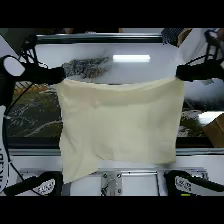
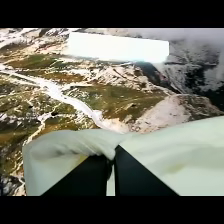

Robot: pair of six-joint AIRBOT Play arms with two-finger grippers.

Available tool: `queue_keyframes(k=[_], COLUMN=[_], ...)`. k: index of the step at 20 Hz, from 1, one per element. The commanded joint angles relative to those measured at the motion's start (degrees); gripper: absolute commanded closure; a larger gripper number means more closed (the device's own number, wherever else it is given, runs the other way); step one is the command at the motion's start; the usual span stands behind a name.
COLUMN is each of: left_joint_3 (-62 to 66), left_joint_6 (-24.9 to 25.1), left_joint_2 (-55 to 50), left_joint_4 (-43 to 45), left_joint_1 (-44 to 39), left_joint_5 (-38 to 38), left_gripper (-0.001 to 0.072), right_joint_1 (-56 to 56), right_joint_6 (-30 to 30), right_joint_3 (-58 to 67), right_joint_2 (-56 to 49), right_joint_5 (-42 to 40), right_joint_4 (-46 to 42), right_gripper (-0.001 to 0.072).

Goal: Fold the clothes and pants, and hang the long-sleeved shirts on hangers.

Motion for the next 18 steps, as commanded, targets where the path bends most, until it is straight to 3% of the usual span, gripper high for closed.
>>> queue_keyframes(k=[1,5,11,18], left_joint_3=[1.05,8.50,9.55,-11.10], left_joint_6=[1.25,1.25,5.25,7.04], left_joint_2=[-13.14,-20.85,-20.90,-10.62], left_joint_4=[-0.15,-0.70,-5.92,-6.03], left_joint_1=[0.70,2.93,7.30,7.30], left_joint_5=[7.50,7.34,3.30,10.64], left_gripper=[0.0699,0.0699,0.0699,0.0699], right_joint_1=[2.51,2.45,1.64,1.75], right_joint_6=[2.29,3.63,4.28,5.79], right_joint_3=[2.03,2.67,0.24,-17.25], right_joint_2=[-12.66,-14.99,-13.97,-5.20], right_joint_5=[-6.01,-15.30,-14.16,-16.13], right_joint_4=[-1.70,-1.73,-3.28,-5.75], right_gripper=[0.0704,0.0704,0.0705,0.0705])
